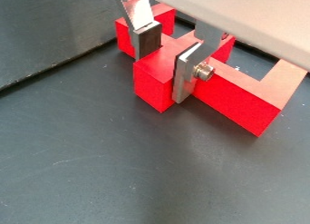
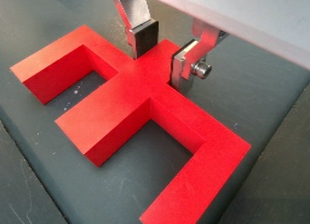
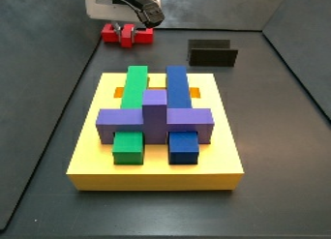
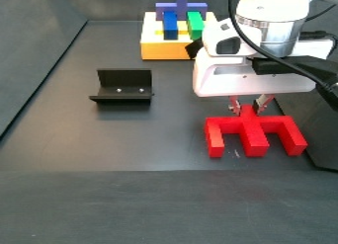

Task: Pick up the red object. Move up. Place the red object on the fixture. Regrasp the red object. Move to above the board. Insert the red object.
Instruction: Pick up the red object.

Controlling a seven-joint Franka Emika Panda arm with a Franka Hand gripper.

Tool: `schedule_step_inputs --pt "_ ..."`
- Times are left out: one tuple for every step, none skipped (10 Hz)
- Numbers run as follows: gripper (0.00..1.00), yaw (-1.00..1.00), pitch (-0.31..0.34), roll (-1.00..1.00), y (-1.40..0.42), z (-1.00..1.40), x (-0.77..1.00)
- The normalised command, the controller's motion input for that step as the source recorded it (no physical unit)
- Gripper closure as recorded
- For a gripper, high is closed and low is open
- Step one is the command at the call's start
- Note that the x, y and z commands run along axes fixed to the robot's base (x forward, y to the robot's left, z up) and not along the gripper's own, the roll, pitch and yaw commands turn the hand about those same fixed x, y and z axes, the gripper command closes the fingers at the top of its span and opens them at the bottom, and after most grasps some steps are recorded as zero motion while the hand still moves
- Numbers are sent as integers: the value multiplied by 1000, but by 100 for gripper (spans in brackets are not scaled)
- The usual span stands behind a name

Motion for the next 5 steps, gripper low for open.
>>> schedule_step_inputs --pt "100 0 0 0 0 0 0" --pt "100 0 0 0 0 0 0" --pt "100 0 0 0 0 0 0" --pt "100 0 0 0 0 0 0" --pt "100 0 0 0 0 0 0"
